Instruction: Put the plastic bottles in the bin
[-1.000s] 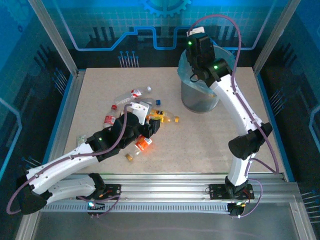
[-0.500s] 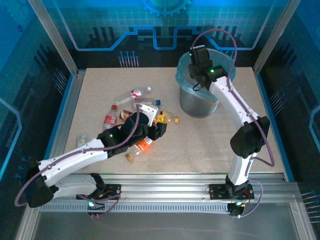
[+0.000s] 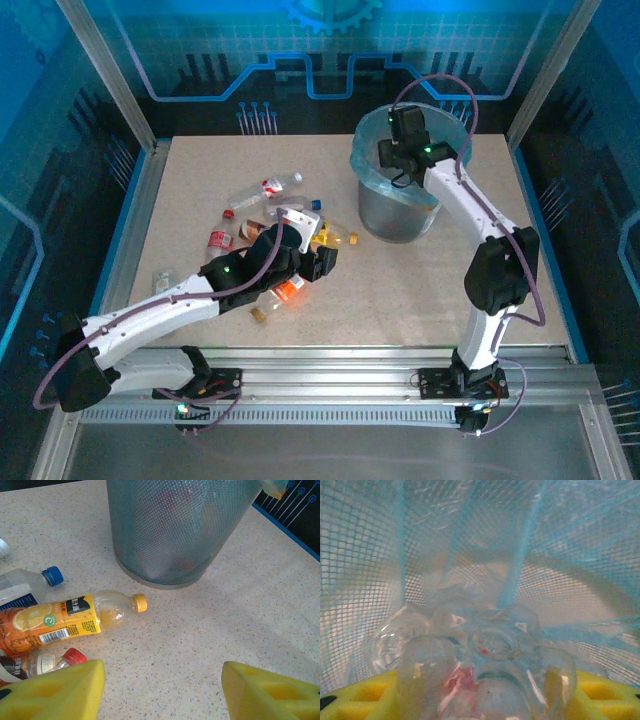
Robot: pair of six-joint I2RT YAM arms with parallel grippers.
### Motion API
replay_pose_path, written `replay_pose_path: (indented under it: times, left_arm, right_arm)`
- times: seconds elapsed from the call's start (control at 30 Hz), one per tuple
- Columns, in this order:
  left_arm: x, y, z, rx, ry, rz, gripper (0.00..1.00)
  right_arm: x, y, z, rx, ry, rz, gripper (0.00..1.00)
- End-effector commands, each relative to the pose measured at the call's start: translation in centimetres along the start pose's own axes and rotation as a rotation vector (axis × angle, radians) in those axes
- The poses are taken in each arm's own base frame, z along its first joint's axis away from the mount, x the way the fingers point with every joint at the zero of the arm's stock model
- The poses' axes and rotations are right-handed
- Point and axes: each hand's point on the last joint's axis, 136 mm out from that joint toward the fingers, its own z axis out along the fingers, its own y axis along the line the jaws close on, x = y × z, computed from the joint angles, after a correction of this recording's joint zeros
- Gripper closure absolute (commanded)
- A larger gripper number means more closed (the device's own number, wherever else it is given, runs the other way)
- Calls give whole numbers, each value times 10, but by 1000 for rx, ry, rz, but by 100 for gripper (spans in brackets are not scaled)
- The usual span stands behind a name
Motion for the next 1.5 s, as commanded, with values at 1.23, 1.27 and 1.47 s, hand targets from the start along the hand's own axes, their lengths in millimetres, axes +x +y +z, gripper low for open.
replay_pose_path:
  times: [1.23, 1.27, 1.47]
  left_arm:
    - [-8, -1, -4, -7, -28, 3, 33]
    - [-9, -1, -3, -6, -28, 8, 33]
    - [-12, -3, -2, -3, -28, 19, 33]
  right_arm:
    - [-27, 21, 3, -217, 43, 142, 58]
    - [-24, 23, 5, -219, 49, 144, 58]
    - [-33, 27, 3, -244, 35, 143, 58]
